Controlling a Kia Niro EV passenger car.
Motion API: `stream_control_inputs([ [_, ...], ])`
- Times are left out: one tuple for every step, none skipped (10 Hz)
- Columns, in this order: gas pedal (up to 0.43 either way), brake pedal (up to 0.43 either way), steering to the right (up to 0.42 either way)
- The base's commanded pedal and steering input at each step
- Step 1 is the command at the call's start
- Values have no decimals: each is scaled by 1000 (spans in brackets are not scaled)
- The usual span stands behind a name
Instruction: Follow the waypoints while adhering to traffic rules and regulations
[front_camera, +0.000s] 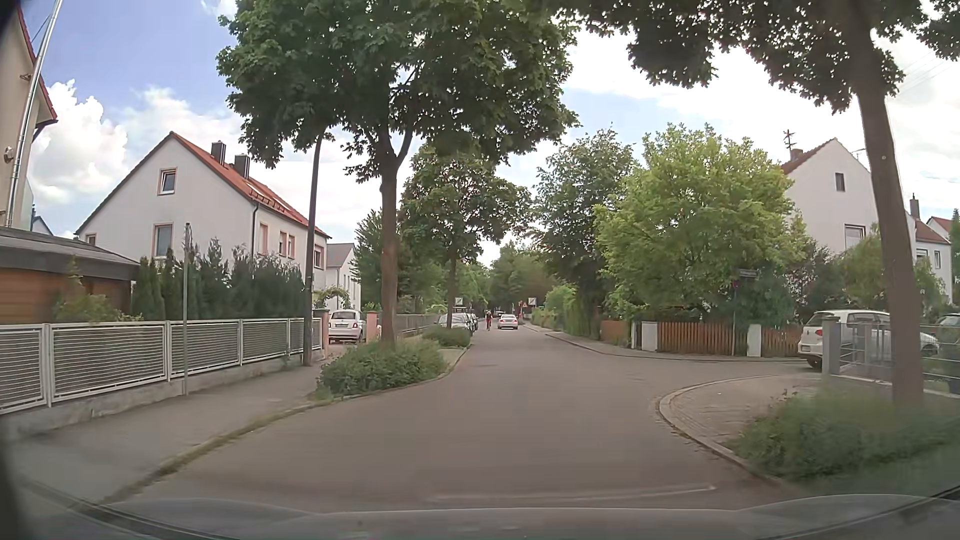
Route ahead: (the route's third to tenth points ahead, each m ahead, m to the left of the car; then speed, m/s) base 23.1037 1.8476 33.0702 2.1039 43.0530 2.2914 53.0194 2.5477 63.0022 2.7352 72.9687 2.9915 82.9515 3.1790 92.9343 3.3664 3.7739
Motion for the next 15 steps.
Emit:
stream_control_inputs([
  [0, 146, 25],
  [0, 140, 24],
  [0, 110, 22],
  [0, 104, 20],
  [0, 104, 19],
  [0, 104, 19],
  [0, 104, 20],
  [0, 104, 20],
  [0, 104, 24],
  [0, 110, 26],
  [0, 110, 30],
  [0, 104, 36],
  [0, 104, 40],
  [0, 104, 44],
  [0, 85, 50],
])
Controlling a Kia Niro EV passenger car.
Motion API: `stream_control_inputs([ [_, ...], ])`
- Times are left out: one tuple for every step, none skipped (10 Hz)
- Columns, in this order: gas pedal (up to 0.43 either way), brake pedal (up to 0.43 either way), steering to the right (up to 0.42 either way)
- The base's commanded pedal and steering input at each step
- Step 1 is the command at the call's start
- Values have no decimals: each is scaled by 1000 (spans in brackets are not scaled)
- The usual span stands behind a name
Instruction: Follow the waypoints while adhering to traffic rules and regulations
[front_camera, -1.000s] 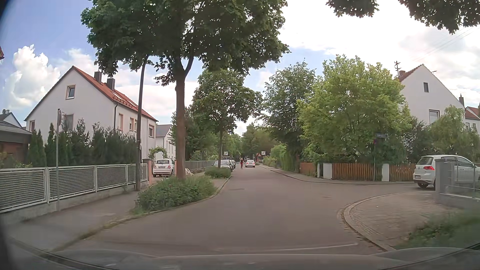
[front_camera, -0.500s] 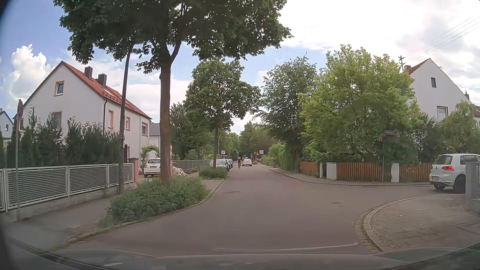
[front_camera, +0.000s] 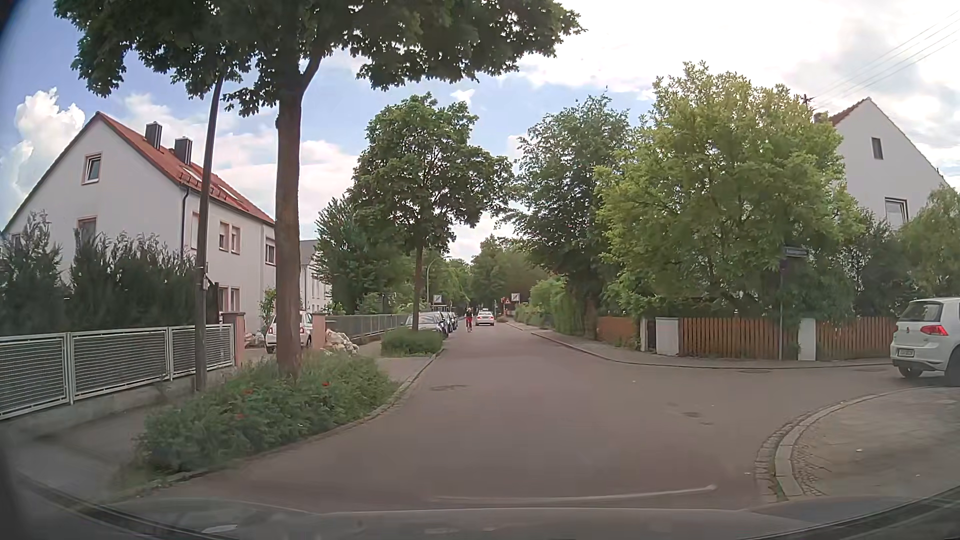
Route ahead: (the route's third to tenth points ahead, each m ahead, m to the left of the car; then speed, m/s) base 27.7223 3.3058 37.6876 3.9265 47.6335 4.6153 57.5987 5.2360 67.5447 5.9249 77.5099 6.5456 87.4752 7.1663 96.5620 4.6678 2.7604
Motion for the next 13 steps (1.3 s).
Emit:
stream_control_inputs([
  [0, 49, 58],
  [0, 37, 65],
  [0, 24, 71],
  [0, 24, 76],
  [0, 24, 80],
  [0, 30, 79],
  [0, 30, 79],
  [0, 43, 78],
  [0, 73, 74],
  [0, 91, 69],
  [0, 98, 62],
  [0, 98, 54],
  [0, 91, 43],
])
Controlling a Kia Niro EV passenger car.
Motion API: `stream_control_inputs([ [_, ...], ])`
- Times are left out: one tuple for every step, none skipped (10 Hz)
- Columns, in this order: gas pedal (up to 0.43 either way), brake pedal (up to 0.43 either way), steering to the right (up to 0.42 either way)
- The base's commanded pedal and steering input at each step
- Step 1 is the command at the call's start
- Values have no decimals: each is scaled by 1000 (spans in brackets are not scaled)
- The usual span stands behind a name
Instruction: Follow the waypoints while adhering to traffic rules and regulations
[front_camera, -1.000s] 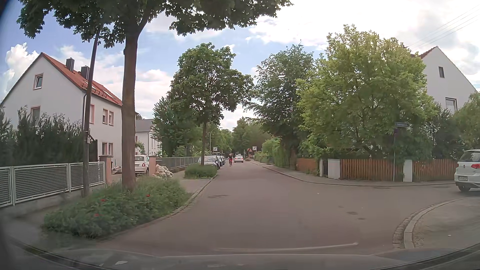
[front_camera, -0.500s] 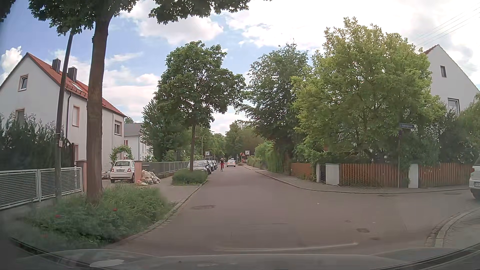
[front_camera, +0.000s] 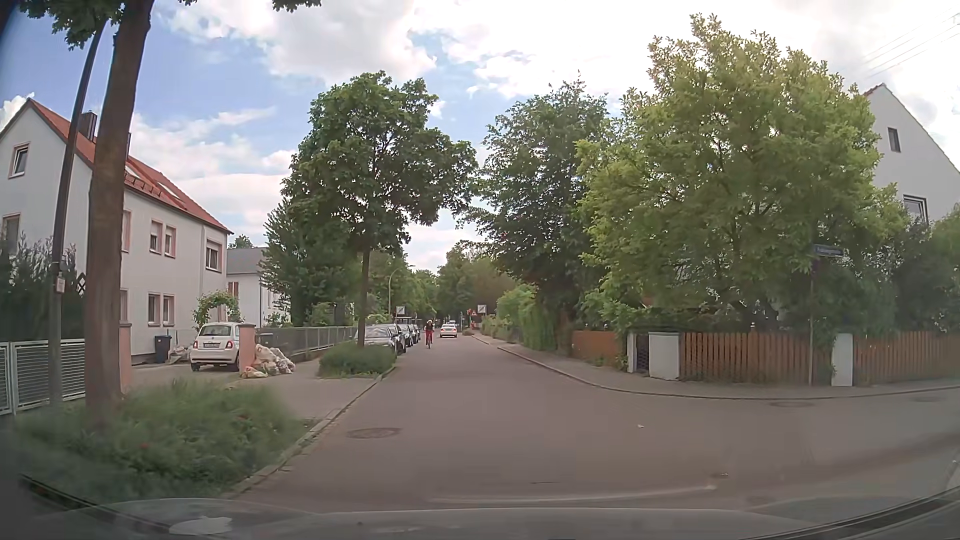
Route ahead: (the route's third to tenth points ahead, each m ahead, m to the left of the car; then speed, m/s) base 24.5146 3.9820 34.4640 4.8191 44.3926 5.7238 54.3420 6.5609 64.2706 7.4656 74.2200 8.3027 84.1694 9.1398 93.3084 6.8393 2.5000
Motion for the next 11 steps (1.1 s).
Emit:
stream_control_inputs([
  [0, 61, 38],
  [0, 18, 36],
  [0, 18, 30],
  [0, 18, 26],
  [0, 18, 26],
  [0, 24, 25],
  [0, 24, 23],
  [0, 18, 23],
  [0, 24, 23],
  [0, 24, 21],
  [0, 18, 16],
])
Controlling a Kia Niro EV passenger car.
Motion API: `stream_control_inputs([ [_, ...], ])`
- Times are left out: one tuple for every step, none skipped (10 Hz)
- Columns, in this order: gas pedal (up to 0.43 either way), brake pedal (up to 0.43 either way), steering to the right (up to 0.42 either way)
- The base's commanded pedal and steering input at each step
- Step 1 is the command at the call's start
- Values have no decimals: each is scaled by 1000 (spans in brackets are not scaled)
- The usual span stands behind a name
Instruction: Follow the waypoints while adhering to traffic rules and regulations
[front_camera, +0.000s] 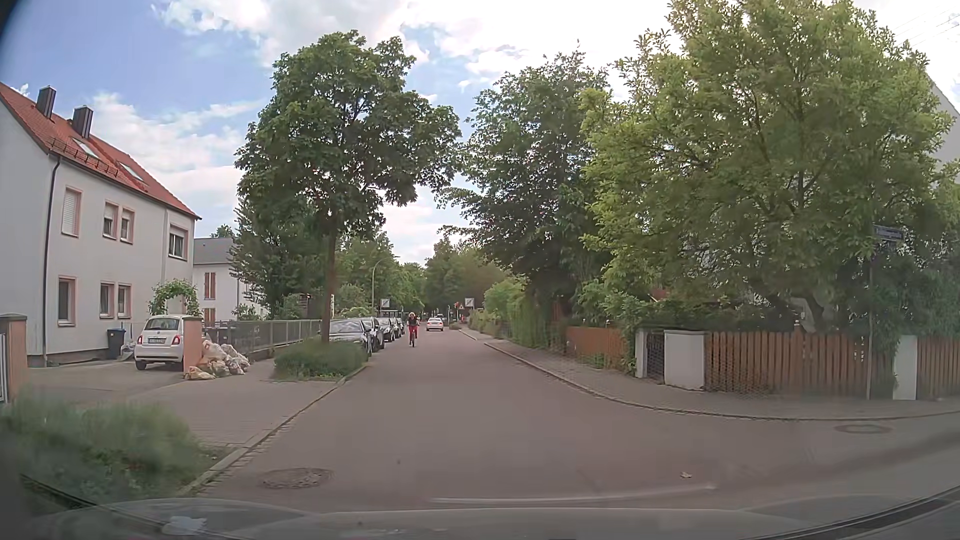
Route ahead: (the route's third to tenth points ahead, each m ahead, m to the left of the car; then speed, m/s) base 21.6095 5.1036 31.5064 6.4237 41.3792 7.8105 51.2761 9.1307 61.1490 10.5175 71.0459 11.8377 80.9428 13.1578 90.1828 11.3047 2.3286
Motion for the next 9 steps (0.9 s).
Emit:
stream_control_inputs([
  [0, 18, 15],
  [0, 18, 15],
  [0, 18, 13],
  [0, 18, 8],
  [0, 18, 0],
  [0, 24, -7],
  [0, 18, -15],
  [0, 18, -13],
  [0, 18, -5],
])
